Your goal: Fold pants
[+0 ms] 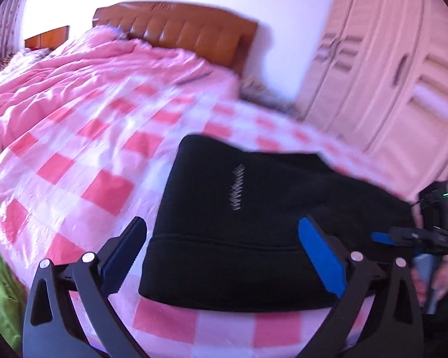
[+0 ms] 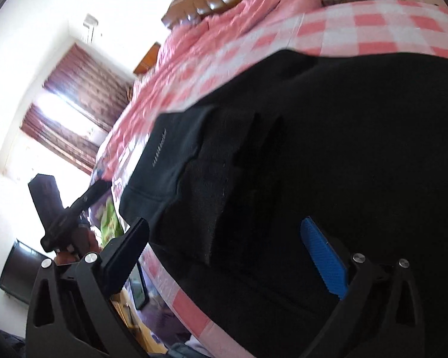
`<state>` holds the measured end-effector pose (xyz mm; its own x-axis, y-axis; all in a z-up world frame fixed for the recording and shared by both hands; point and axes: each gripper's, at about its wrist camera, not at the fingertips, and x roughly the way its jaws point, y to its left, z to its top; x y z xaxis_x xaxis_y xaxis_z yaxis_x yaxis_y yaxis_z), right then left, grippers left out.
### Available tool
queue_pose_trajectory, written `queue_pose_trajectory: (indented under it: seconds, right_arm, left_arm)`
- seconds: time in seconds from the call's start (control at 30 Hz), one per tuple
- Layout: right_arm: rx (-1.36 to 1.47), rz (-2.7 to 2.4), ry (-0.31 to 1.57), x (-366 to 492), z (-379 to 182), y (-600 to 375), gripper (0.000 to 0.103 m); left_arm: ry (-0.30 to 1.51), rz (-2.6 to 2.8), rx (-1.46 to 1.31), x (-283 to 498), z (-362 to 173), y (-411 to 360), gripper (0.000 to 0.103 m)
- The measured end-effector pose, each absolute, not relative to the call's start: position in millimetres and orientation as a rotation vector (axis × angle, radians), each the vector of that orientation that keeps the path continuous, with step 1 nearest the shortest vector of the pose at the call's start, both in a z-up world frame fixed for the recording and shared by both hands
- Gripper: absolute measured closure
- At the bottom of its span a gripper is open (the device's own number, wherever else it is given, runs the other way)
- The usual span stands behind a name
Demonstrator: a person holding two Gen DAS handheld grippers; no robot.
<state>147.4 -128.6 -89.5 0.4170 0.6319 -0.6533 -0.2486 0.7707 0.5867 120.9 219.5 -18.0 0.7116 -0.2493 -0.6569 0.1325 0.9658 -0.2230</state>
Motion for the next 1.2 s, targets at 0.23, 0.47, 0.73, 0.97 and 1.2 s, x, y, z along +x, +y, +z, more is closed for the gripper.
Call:
queue_pose_trajectory:
  seconds: [0.23, 0.47, 0.73, 0.97, 1.2]
  right_arm:
    - [0.307, 0.63, 1.069, 152.9, -89.1, -85.5, 0.022]
    - [0.468, 0.601, 1.039, 162.8, -99.8, -106.0, 0.065]
    - [0.39, 0.567, 0.861, 137.6, -75.3, -107.5, 0.089]
    - [0.415, 0.526, 0.899, 138.7, -93.7, -114.0, 0.09]
    - [0.335, 0.492, 0.898, 137.7, -93.5, -101.2, 0.09]
  left_arm:
    - [0.834, -0.127, 0.055, 133.7, -52.7, 182.6, 0.001]
    - [0.815, -0.115, 0.122, 131.4, -63.7, 181.1, 0.001]
    - [0.821, -0.107, 0.129, 132.4, -62.2, 177.1, 0.001]
    - [0.823, -0.113, 0.141, 130.1, -60.5, 172.9, 0.001]
    - [0.803, -0.107, 0.272, 123.5, -57.1, 153.0, 0.001]
